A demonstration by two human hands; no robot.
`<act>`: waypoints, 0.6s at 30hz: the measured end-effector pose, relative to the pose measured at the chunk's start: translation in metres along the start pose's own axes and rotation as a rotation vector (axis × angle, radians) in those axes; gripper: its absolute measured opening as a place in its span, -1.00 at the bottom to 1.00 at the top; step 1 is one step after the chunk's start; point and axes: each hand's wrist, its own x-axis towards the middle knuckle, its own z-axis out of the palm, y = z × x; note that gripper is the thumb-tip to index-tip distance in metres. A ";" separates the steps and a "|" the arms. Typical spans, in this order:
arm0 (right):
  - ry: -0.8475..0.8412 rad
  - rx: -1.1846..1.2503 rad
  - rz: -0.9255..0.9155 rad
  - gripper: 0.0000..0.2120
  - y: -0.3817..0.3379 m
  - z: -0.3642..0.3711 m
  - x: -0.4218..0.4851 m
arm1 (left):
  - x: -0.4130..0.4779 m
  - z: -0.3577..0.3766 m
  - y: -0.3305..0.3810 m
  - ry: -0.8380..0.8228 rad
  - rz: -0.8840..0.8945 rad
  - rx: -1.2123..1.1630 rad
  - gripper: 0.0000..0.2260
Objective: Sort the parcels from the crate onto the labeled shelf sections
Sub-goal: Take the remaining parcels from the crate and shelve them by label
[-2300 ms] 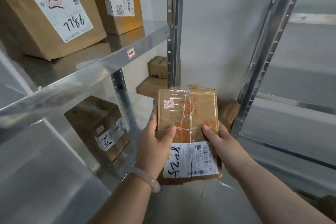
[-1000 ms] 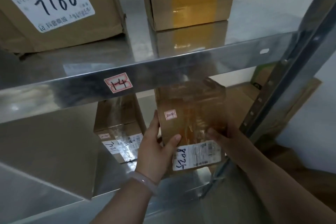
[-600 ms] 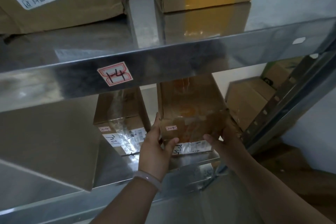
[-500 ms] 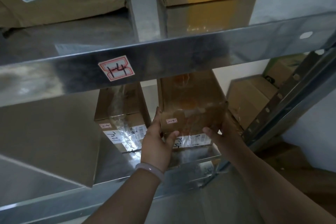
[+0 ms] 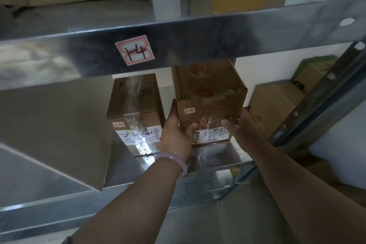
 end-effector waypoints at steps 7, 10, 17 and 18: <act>0.174 0.104 0.134 -0.17 -0.001 0.013 -0.045 | -0.029 -0.016 -0.002 -0.119 0.033 -0.084 -0.33; 0.309 0.078 0.147 -0.33 -0.001 0.038 -0.087 | -0.053 -0.034 -0.027 -0.158 0.022 -0.064 -0.44; -0.147 -0.026 -0.063 -0.64 -0.057 0.148 -0.138 | -0.099 -0.147 -0.088 -0.007 -0.069 -0.088 -0.51; -0.216 -0.018 -0.070 -0.61 -0.070 0.167 -0.143 | -0.106 -0.166 -0.096 0.016 -0.076 -0.079 -0.52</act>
